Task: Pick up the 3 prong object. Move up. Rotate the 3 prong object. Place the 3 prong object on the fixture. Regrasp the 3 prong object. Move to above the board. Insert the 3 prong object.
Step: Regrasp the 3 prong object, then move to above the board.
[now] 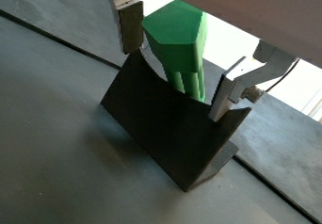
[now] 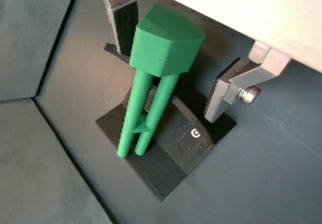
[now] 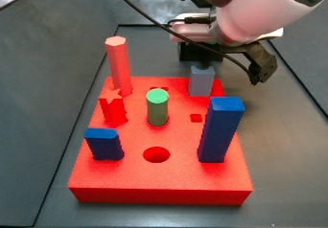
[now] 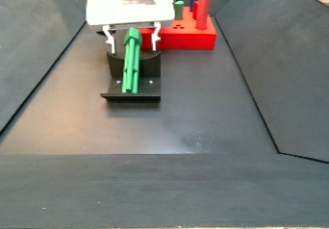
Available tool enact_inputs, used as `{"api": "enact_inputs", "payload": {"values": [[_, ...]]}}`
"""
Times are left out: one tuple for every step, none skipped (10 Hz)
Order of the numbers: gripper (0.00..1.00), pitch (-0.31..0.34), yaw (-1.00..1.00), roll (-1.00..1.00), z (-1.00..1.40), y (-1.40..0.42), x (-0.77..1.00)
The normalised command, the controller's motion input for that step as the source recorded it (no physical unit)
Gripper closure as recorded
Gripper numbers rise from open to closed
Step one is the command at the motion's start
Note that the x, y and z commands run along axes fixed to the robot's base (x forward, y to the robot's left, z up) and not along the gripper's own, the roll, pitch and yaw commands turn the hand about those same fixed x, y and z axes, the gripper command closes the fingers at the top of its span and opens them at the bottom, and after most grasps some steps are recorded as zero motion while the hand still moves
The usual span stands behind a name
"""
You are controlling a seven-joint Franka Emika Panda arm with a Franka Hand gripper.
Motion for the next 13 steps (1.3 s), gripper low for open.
{"api": "enact_inputs", "payload": {"values": [[1.0, 0.0, 0.0, 0.0, 0.0, 0.0, 0.0], [1.0, -0.308, -0.28, -0.14, 1.0, -0.05, 0.11], [1.0, -0.293, -0.29, -0.14, 1.0, -0.05, 0.1], [1.0, -0.24, -0.31, -0.13, 1.0, -0.04, 0.09], [1.0, -0.178, -0.32, -0.12, 1.0, -0.04, 0.08], [1.0, -0.107, -0.31, -0.11, 1.0, -0.03, 0.07], [1.0, -0.008, -0.29, -0.1, 1.0, -0.03, 0.07], [1.0, 0.057, -0.25, -0.09, 1.0, -0.03, 0.06], [1.0, 0.109, -0.21, -0.1, 1.0, -0.02, 0.05], [1.0, 0.16, -0.14, -0.09, 1.0, -0.02, 0.04], [1.0, 0.187, -0.09, -0.09, 1.0, -0.02, 0.04], [1.0, 0.2, -0.06, -0.08, 1.0, -0.02, 0.03], [1.0, 0.215, 0.02, -0.05, 1.0, -0.02, 0.03]]}}
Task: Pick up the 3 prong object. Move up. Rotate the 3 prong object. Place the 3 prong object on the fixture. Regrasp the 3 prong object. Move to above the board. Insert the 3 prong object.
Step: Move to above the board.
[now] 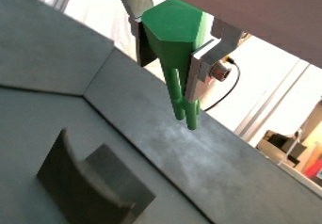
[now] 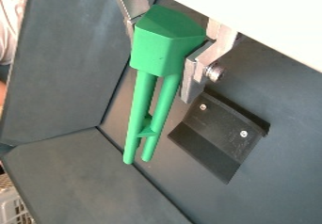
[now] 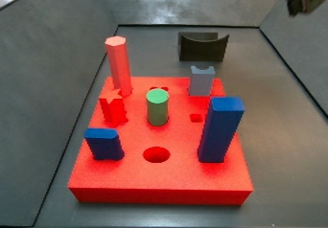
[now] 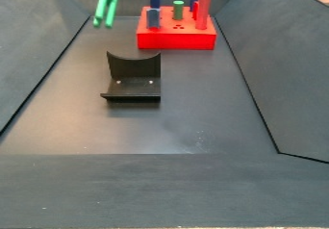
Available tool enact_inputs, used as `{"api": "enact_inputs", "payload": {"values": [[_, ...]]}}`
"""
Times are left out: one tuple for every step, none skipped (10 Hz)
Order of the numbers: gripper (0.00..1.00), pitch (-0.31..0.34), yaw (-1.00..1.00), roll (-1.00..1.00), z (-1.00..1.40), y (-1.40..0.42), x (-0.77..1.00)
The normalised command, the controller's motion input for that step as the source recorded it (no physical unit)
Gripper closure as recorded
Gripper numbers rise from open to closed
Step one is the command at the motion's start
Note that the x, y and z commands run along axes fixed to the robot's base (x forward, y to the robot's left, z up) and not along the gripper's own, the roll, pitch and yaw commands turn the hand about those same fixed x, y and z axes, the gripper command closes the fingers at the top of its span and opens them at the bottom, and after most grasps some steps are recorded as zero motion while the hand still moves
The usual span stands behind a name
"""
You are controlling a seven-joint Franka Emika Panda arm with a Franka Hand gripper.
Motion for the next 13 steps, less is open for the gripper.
{"api": "enact_inputs", "payload": {"values": [[1.0, 0.219, 0.05, -0.04, 1.0, -0.02, 0.03], [1.0, 0.217, 0.1, -0.03, 1.0, -0.03, 0.04], [1.0, 0.204, 0.12, -0.03, 1.0, -0.03, 0.04], [1.0, 0.179, 0.15, -0.02, 0.92, -0.03, 0.05], [1.0, 0.166, 0.16, -0.02, 0.81, -0.03, 0.04], [1.0, 0.123, 0.16, -0.03, 0.52, -0.02, 0.03], [1.0, 0.1, 0.16, -0.03, 0.41, -0.02, 0.02], [1.0, 0.069, 0.15, -0.05, 0.19, -0.01, 0.01], [1.0, 0.057, 0.01, -1.0, 0.14, -1.0, -0.78], [1.0, 0.038, 0.01, -1.0, 0.15, -1.0, -0.8], [1.0, 0.022, 0.01, -1.0, 0.16, -1.0, -0.83], [1.0, 0.005, 0.02, -1.0, 0.13, -1.0, -0.88], [1.0, -0.007, 0.02, -1.0, 0.15, -1.0, -0.9]]}}
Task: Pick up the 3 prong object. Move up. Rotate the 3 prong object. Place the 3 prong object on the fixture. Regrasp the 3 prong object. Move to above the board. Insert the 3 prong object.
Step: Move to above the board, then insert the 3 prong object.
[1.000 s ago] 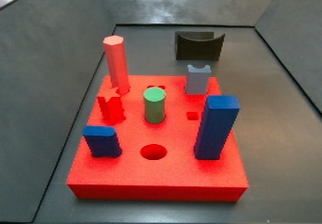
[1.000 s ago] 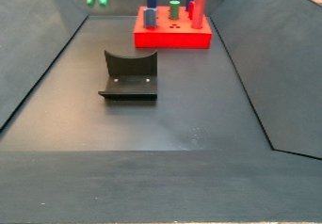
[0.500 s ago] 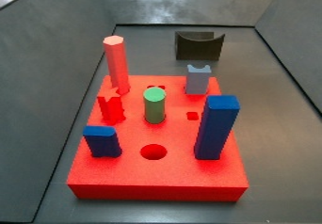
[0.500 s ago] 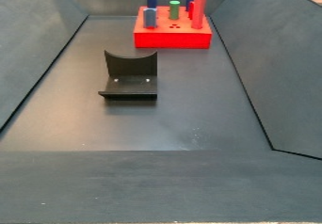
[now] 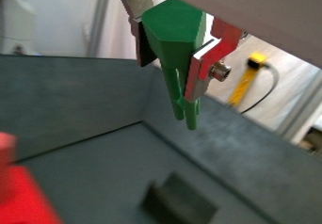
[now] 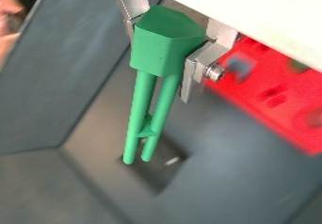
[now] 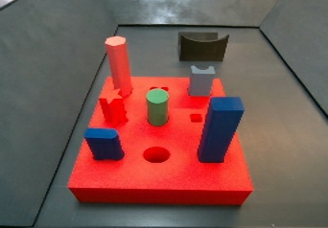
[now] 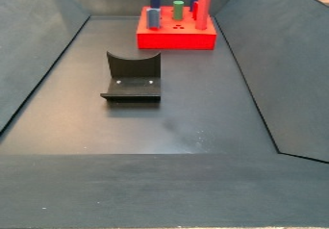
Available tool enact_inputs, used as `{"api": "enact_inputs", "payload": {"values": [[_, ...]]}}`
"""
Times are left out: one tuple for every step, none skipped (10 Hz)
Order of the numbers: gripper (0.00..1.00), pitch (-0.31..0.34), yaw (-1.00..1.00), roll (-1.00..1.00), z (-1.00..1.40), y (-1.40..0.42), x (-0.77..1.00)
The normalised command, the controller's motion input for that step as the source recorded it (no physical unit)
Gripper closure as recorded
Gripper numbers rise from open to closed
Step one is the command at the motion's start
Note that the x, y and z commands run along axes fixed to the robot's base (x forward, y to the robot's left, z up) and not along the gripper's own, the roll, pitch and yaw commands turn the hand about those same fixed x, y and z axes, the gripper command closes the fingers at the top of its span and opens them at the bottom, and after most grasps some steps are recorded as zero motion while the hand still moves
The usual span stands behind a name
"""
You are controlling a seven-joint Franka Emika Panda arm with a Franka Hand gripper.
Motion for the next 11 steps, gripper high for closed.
{"api": "enact_inputs", "payload": {"values": [[1.0, -0.02, 0.03, -1.0, 0.15, -1.0, -0.95], [1.0, -0.034, 0.03, -1.0, 0.1, -0.75, -0.76], [1.0, -0.044, 0.03, -1.0, 0.06, -0.45, -0.51], [1.0, -0.046, 0.02, -1.0, 0.04, -0.24, -0.32], [1.0, -0.048, 0.01, -1.0, 0.02, -0.12, -0.2], [1.0, -0.063, 0.01, -0.92, 0.01, -0.03, -0.11], [1.0, -0.063, 0.0, -0.69, 0.0, 0.01, -0.08], [1.0, -0.056, 0.0, -0.42, 0.0, 0.01, -0.07], [1.0, -0.047, 0.0, -0.28, 0.0, 0.01, -0.06], [1.0, -0.044, 0.0, -0.22, 0.0, 0.01, -0.04], [1.0, 0.021, 0.0, 0.0, 0.0, 0.0, 0.0]]}}
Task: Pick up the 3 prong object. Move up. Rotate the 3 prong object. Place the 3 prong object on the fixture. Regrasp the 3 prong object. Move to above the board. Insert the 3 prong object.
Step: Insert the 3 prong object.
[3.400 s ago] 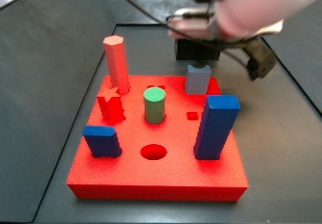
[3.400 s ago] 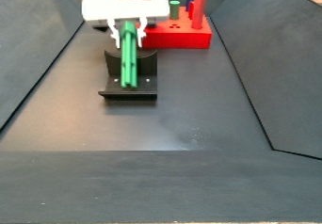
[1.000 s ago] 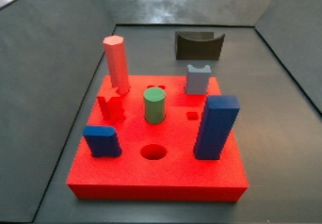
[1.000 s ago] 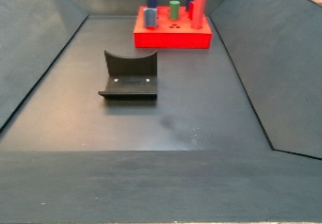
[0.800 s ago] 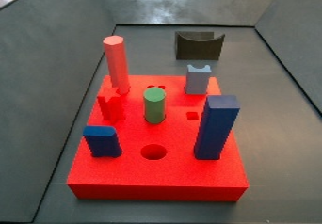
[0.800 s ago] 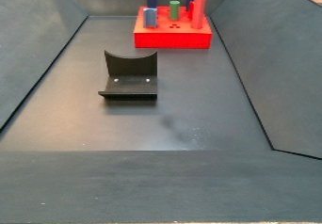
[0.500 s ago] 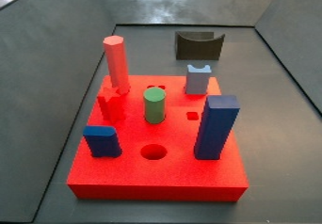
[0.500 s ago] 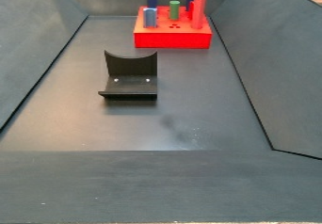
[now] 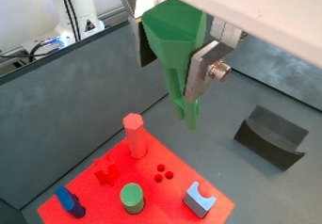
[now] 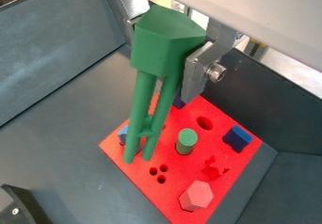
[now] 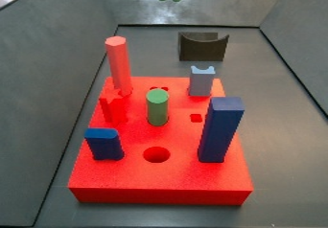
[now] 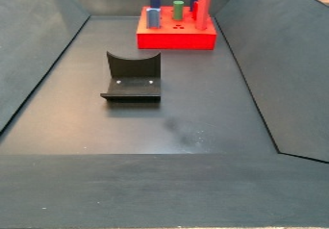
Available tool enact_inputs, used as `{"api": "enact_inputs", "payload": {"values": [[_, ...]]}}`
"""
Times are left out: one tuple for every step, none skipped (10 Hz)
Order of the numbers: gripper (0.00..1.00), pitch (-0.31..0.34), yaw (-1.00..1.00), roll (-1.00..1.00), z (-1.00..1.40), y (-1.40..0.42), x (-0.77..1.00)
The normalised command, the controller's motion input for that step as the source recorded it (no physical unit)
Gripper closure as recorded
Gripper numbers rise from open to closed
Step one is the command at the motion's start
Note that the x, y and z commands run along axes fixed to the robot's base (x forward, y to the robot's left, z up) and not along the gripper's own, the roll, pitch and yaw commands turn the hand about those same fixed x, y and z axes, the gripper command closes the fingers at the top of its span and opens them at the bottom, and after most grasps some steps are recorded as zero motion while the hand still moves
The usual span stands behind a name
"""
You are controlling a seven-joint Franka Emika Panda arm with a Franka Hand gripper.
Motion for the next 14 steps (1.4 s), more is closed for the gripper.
{"api": "enact_inputs", "payload": {"values": [[1.0, -0.02, 0.0, 0.17, 0.05, -0.06, -0.25], [1.0, 0.0, 0.0, 0.0, 0.0, 0.02, -0.01], [1.0, 0.131, 0.0, -0.1, -0.75, -0.05, 0.0], [1.0, 0.141, 0.0, -0.36, -0.37, 0.0, -0.09], [1.0, 0.124, 0.0, -0.41, -0.26, 0.0, -0.01], [1.0, 0.116, -0.01, -0.45, -0.19, 0.0, -0.01], [1.0, 0.08, -0.15, -0.46, -0.15, 0.0, 0.0], [1.0, 0.066, -0.25, -0.44, -0.19, 0.06, 0.09], [1.0, 0.059, -0.46, -0.37, -0.3, 0.11, 0.19], [1.0, 0.067, -0.7, -0.26, -0.36, 0.0, 0.2], [1.0, 0.0, -0.81, -0.21, -0.3, -0.01, 0.0], [1.0, 0.0, -0.84, -0.19, -0.29, -0.05, 0.0], [1.0, 0.0, -0.84, -0.19, -0.31, -0.05, 0.0], [1.0, 0.027, -0.81, -0.24, -0.45, 0.0, -0.02]]}}
